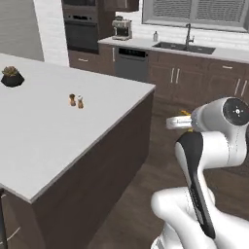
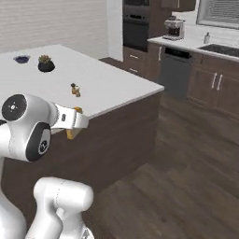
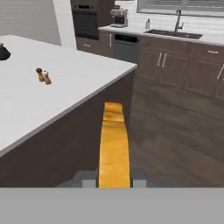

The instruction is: Start the toaster. Once the lever pops up, take the bread to the plate on the dining counter.

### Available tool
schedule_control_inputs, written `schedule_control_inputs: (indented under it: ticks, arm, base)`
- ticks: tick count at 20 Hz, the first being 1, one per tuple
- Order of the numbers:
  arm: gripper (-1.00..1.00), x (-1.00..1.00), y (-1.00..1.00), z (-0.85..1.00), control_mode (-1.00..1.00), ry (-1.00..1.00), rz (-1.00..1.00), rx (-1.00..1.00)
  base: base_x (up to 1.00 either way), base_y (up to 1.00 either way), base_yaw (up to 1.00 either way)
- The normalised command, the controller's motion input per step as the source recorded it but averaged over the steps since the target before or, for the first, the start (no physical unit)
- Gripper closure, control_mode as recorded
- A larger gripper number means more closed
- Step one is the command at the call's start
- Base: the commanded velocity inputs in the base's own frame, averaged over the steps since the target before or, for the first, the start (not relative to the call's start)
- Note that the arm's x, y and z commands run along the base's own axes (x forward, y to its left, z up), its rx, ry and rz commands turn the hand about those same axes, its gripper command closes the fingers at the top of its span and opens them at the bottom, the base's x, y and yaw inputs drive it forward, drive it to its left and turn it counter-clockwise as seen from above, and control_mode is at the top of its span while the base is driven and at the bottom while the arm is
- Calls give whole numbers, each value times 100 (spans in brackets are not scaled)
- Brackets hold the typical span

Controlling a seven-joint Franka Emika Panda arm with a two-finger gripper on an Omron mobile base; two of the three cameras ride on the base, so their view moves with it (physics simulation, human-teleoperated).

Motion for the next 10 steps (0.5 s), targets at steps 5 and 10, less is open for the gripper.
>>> schedule_control_inputs:
  ticks: [5,10]
  arm:
    - [100,0,0,0,100,0,0,0]
    - [100,0,0,0,100,0,0,0]
  base:
    - [-2,0,98]
    - [0,56,73]
